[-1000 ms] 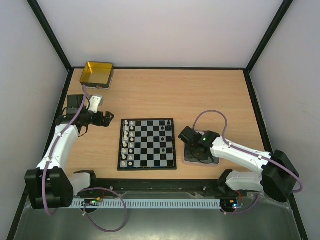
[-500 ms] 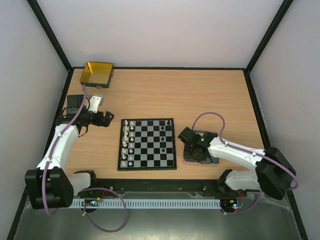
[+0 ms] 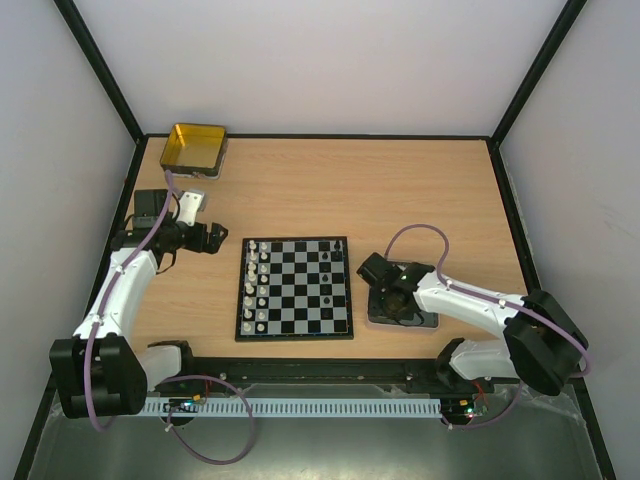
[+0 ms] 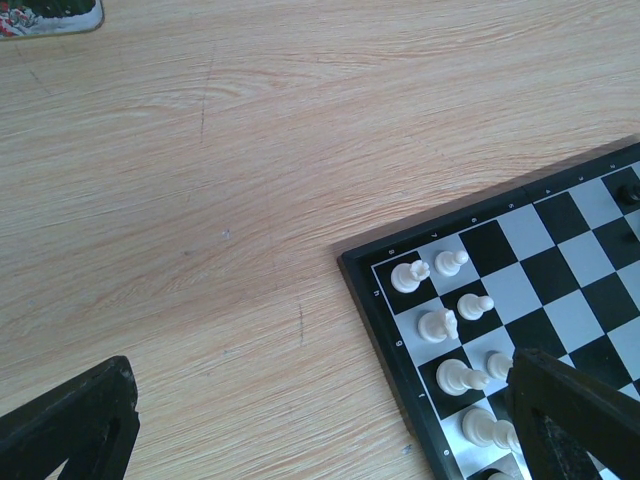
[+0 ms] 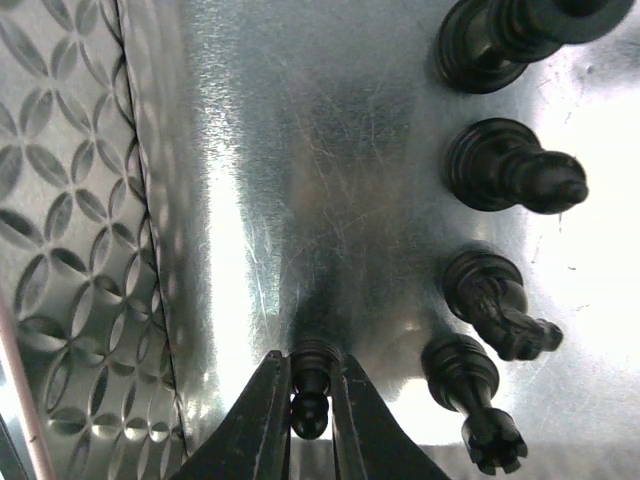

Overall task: Set up the chess pieces on the board
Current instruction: Pick up the chess piece from the storage box, then place the chess piece on the chessboard.

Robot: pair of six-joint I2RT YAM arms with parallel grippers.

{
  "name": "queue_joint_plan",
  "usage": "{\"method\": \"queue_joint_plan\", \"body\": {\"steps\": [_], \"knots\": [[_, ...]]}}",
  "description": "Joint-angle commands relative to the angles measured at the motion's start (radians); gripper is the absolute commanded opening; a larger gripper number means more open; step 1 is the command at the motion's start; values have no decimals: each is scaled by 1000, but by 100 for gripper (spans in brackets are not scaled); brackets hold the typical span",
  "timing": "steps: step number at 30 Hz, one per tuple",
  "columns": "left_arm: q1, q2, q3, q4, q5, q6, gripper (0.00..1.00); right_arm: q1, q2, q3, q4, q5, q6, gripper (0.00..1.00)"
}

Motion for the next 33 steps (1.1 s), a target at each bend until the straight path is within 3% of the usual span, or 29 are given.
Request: {"method": "queue_joint_plan", "body": {"steps": [1,12,18,24,33], "knots": [[6,4,0,-10,15,4,99,-8,-1,0,-19,18,-10,10],[6,-2,-2,-10,18,6,99,-8,-38,137,-179,118,-31,9],[6,-8,-3,-10,18,6,100,16,-60,227,-219,80,-9,9],[6,-9,-3,-9,17,5,99,214,12,324,-209,79,87,9],[6,-21,-5,-10,14,4,99,421,183,338,-88,45,152,9]]}}
